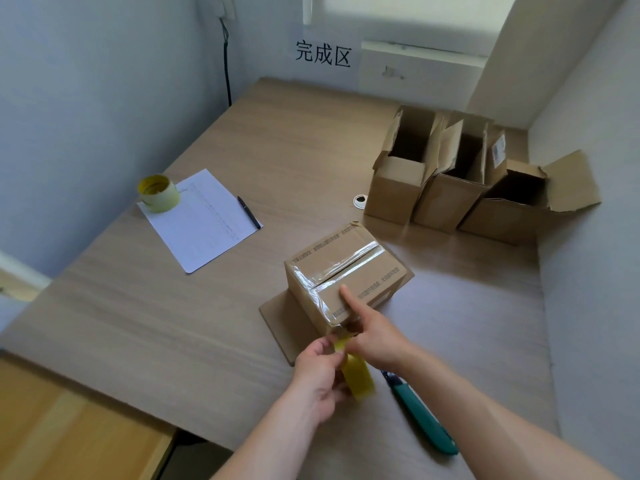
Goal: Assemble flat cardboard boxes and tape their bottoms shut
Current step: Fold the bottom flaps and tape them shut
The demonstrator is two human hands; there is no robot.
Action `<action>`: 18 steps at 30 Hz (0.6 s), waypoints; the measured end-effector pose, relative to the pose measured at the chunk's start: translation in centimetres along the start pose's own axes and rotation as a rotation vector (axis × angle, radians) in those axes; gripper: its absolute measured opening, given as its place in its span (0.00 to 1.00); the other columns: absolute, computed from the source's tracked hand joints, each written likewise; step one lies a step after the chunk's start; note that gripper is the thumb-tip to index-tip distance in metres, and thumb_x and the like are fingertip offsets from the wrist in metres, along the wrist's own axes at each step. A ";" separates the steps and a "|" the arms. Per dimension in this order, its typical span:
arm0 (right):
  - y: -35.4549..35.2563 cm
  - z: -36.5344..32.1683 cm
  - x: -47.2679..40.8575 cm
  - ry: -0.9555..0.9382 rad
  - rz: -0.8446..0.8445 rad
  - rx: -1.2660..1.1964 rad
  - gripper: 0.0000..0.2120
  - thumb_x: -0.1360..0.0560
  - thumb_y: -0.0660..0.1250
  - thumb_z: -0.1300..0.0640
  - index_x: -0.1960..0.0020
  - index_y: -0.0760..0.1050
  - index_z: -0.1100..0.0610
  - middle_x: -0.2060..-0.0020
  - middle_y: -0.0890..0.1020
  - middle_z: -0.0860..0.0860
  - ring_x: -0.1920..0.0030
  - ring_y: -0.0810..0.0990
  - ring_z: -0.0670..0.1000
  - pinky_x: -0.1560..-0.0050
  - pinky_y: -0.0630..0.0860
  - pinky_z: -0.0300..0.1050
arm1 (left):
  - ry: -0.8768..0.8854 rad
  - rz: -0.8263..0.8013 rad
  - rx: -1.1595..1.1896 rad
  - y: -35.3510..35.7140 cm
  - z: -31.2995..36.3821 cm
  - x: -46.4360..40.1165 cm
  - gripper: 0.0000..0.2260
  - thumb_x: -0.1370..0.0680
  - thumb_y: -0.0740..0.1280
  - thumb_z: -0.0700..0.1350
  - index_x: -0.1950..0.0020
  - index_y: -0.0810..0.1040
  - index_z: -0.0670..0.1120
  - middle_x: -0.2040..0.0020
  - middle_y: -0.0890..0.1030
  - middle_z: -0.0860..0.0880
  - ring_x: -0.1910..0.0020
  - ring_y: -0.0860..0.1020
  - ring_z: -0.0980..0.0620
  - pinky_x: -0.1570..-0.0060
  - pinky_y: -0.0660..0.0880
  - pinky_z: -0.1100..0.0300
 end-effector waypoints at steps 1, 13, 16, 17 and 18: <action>0.0 0.0 0.1 0.004 0.016 0.034 0.48 0.31 0.68 0.65 0.24 0.51 0.30 0.24 0.64 0.47 0.27 0.67 0.50 0.30 0.69 0.46 | 0.014 0.020 -0.037 -0.3 0.2 -0.1 0.11 0.21 0.63 0.34 0.42 0.75 0.47 0.50 0.83 0.40 0.56 0.81 0.41 0.55 0.79 0.42; -0.8 3.0 2.9 0.158 0.564 0.032 0.46 0.28 0.67 0.43 0.28 0.34 0.29 0.47 0.83 0.51 0.51 0.82 0.54 0.50 0.77 0.49 | 1.139 -0.462 -2.143 7.2 12.4 -0.2 0.43 0.31 0.70 0.52 0.23 0.49 0.63 0.22 0.38 0.54 0.23 0.38 0.42 0.27 0.49 0.38; 0.4 4.6 3.8 0.278 0.594 -0.065 0.38 0.24 0.66 0.40 0.22 0.49 0.39 0.49 0.82 0.51 0.49 0.81 0.53 0.49 0.77 0.50 | 1.130 -0.676 -2.405 9.5 11.4 -2.3 0.42 0.29 0.70 0.56 0.23 0.47 0.66 0.22 0.32 0.54 0.23 0.35 0.40 0.29 0.52 0.35; 0.5 4.9 3.9 0.292 0.601 -0.080 0.30 0.23 0.65 0.39 0.24 0.60 0.42 0.51 0.82 0.50 0.50 0.80 0.52 0.50 0.76 0.48 | 1.172 -0.718 -2.468 10.0 11.0 -2.6 0.41 0.29 0.70 0.58 0.24 0.48 0.66 0.22 0.33 0.53 0.23 0.38 0.39 0.31 0.58 0.35; 0.7 5.0 4.2 0.304 0.599 -0.063 0.21 0.23 0.64 0.39 0.33 0.72 0.45 0.54 0.82 0.49 0.52 0.80 0.52 0.53 0.74 0.46 | 1.223 -0.742 -2.514 10.4 10.7 -2.8 0.40 0.29 0.70 0.59 0.24 0.50 0.66 0.22 0.34 0.52 0.23 0.41 0.39 0.34 0.63 0.38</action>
Point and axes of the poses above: each hand's wrist, its own x-axis away from the middle knuckle, its own y-axis out of the palm, z = x × y, the point moved 9 cm from there along -x, towards the middle knuckle
